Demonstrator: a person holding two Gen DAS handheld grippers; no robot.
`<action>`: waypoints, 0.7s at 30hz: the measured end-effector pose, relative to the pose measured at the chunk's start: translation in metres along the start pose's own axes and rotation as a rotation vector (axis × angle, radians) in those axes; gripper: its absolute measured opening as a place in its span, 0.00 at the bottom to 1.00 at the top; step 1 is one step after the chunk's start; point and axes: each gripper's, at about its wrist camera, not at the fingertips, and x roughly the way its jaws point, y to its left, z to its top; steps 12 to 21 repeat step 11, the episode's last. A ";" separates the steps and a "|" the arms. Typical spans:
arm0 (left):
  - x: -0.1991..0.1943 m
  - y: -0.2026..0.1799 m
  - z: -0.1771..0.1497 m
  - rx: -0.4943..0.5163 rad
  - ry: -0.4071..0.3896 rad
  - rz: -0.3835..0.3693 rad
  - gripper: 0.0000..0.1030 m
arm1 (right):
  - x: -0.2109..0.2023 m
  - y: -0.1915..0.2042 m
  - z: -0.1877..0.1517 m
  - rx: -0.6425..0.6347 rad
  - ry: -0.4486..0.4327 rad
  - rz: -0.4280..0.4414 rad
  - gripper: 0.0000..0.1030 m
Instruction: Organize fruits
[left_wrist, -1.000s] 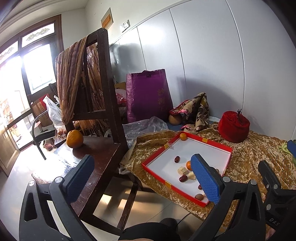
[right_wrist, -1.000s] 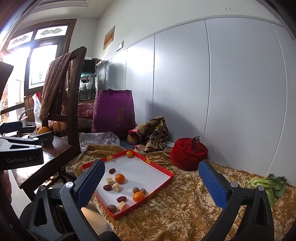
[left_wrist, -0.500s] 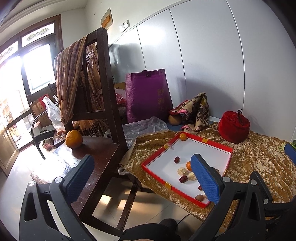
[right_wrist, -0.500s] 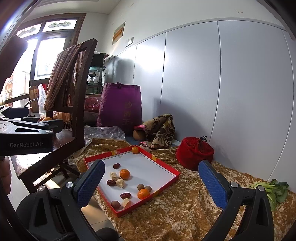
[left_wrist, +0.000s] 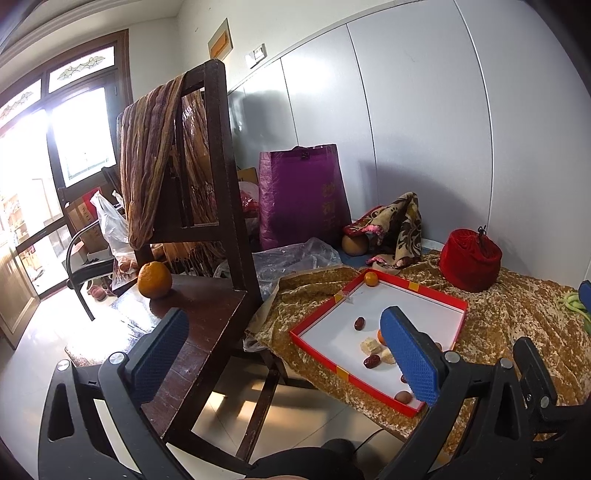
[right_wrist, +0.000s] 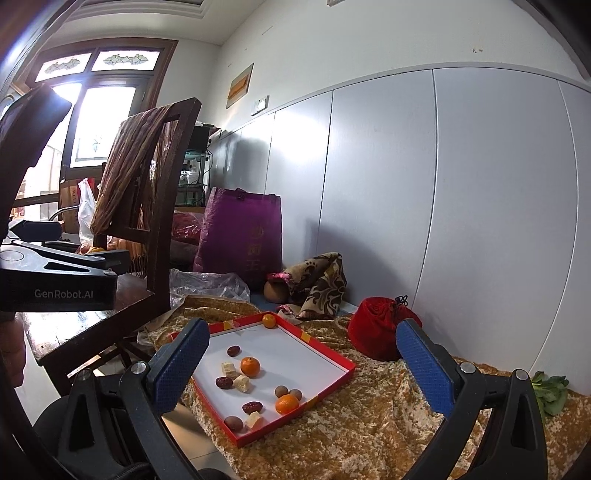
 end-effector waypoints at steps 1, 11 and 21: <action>0.000 0.000 0.000 0.000 0.001 -0.002 1.00 | 0.000 -0.001 0.000 0.003 -0.001 0.001 0.99; 0.012 -0.047 0.004 0.090 -0.032 -0.080 1.00 | 0.003 -0.019 -0.009 0.001 0.038 -0.042 0.99; 0.012 -0.047 0.004 0.090 -0.032 -0.080 1.00 | 0.003 -0.019 -0.009 0.001 0.038 -0.042 0.99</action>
